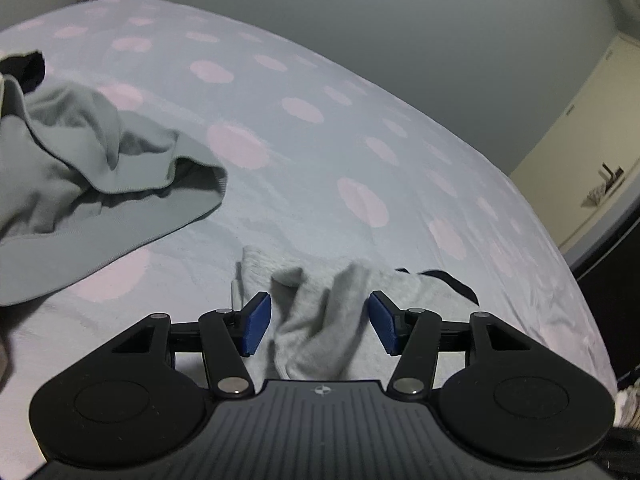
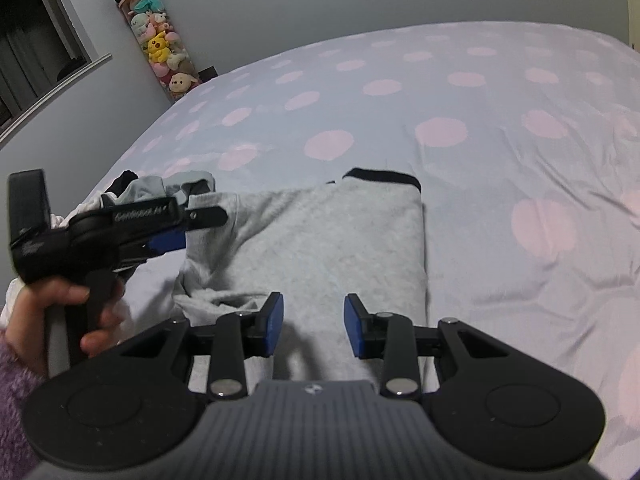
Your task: Fold clothes
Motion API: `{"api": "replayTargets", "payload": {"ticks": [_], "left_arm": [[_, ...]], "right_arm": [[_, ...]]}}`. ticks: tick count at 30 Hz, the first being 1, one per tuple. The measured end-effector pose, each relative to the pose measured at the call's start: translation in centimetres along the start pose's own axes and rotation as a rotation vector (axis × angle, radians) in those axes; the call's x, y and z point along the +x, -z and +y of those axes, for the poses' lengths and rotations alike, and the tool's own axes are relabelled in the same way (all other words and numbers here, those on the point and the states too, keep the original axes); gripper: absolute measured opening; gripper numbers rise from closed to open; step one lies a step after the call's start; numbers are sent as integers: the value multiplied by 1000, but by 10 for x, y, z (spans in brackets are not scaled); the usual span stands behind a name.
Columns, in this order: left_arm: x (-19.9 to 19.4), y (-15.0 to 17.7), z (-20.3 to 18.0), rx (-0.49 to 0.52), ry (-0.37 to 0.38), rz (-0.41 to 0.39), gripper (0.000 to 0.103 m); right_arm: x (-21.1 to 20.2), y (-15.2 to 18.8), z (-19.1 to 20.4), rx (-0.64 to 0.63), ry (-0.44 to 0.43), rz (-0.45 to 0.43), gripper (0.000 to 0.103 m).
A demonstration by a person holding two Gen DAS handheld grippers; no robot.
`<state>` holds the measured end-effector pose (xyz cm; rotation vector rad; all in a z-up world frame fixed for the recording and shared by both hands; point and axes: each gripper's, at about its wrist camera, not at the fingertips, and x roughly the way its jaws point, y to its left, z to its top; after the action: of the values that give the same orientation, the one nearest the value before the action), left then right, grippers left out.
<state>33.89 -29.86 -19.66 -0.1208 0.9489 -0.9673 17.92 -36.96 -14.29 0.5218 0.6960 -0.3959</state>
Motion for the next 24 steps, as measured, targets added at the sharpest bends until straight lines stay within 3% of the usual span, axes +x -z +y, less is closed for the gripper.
{"api": "replayTargets", "payload": {"ticks": [5, 7, 11, 13, 15, 20, 24], "left_arm": [[8, -4, 3, -3, 30, -13, 38], [9, -2, 1, 20, 39, -37, 27], [-6, 3, -21, 207, 3, -162, 11], [-12, 3, -29, 278, -18, -205, 9], [-13, 1, -30, 296, -42, -198, 5], [2, 6, -14, 266, -143, -144, 4], [0, 3, -11, 257, -211, -144, 4]], "right_arm": [[8, 1, -7, 17, -11, 27, 37], [11, 0, -8, 17, -18, 31, 37], [16, -2, -5, -11, -28, 32, 37], [20, -1, -4, -19, -36, 38, 37], [25, 1, -3, -17, -45, 50, 37], [30, 7, 1, -24, -63, 73, 39], [28, 7, 2, -31, -70, 76, 39]]}}
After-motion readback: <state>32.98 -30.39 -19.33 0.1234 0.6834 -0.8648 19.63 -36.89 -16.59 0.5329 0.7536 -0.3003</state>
